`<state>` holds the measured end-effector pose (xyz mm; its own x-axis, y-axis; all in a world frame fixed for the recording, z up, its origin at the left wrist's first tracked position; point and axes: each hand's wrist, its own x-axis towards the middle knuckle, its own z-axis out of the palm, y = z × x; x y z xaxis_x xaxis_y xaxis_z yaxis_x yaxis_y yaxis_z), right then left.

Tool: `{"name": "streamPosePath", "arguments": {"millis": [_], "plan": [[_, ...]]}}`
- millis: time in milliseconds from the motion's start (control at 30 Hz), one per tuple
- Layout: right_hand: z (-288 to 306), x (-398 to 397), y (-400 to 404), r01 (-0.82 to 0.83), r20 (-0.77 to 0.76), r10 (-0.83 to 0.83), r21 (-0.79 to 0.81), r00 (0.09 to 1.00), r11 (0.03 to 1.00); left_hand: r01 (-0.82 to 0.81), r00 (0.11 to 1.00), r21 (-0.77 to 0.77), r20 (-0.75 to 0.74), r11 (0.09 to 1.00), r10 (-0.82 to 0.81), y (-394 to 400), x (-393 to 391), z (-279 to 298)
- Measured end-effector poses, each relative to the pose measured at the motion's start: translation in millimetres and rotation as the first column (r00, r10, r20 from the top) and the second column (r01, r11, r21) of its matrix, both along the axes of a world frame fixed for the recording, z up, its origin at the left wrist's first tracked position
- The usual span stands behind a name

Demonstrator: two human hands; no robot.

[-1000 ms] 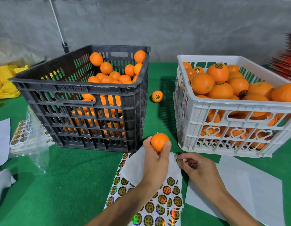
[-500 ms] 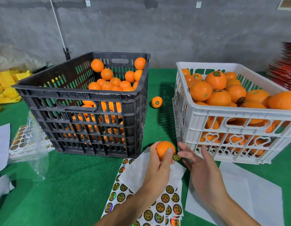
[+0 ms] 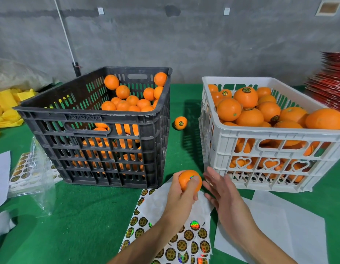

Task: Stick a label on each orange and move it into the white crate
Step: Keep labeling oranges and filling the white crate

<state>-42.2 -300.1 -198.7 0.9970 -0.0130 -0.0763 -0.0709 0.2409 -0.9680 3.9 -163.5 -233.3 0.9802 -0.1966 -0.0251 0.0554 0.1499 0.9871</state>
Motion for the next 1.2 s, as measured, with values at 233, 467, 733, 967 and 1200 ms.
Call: {"name": "streamPosePath", "arguments": {"millis": [233, 467, 733, 967, 1200], "plan": [[-5, -2, 6, 0.3, 0.477, 0.187, -0.763, 0.859, 0.573, -0.083, 0.996, -0.061, 0.037, 0.995, 0.085, 2, 1, 12], [66, 30, 13, 0.796, 0.786, 0.325, -0.589, 0.525, 0.138, -0.042, 0.993, -0.126, 0.107, 0.991, 0.055, -6, 19, 93], [193, 85, -43, 0.829, 0.831, 0.086, -0.53, 0.55, -0.18, -0.203, 0.834, 0.251, 0.551, 0.946, 0.033, -13, 65, 245], [211, 117, -3, 0.688, 0.665, 0.177, -0.702, 0.726, -0.186, -0.518, 0.799, 0.646, 0.599, 0.561, 0.049, 92, 144, 279], [220, 161, 123, 0.443, 0.527, 0.231, -0.833, 0.818, 0.331, 0.069, 0.997, 0.994, -0.071, 0.086, 0.017, 228, 183, 245]]}}
